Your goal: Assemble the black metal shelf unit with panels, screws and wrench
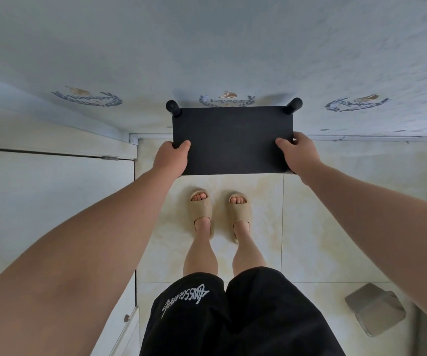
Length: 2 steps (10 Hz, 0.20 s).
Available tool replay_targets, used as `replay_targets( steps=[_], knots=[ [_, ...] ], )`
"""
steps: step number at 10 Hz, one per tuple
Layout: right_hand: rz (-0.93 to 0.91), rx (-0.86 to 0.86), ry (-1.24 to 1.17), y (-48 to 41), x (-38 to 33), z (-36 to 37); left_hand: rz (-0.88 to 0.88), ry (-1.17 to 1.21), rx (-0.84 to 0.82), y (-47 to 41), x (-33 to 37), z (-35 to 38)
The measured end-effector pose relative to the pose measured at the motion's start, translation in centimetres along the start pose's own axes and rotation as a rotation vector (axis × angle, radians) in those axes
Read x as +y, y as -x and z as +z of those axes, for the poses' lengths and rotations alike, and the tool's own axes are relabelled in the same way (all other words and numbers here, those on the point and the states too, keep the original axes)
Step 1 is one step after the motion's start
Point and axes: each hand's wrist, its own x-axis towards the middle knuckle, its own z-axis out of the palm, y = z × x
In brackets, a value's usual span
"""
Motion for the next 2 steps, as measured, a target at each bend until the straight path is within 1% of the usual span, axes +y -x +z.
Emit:
replay_targets(
  steps=[1, 2],
  knots=[
    [-0.048, 0.007, 0.109, 1.2, 0.0, -0.5, -0.022, -0.016, 0.001, 0.8, 0.2, -0.4],
    [-0.179, 0.092, 0.325, 4.4, -0.7, -1.5, 0.059, -0.137, 0.087, 3.1, 0.7, -1.3]
  ],
)
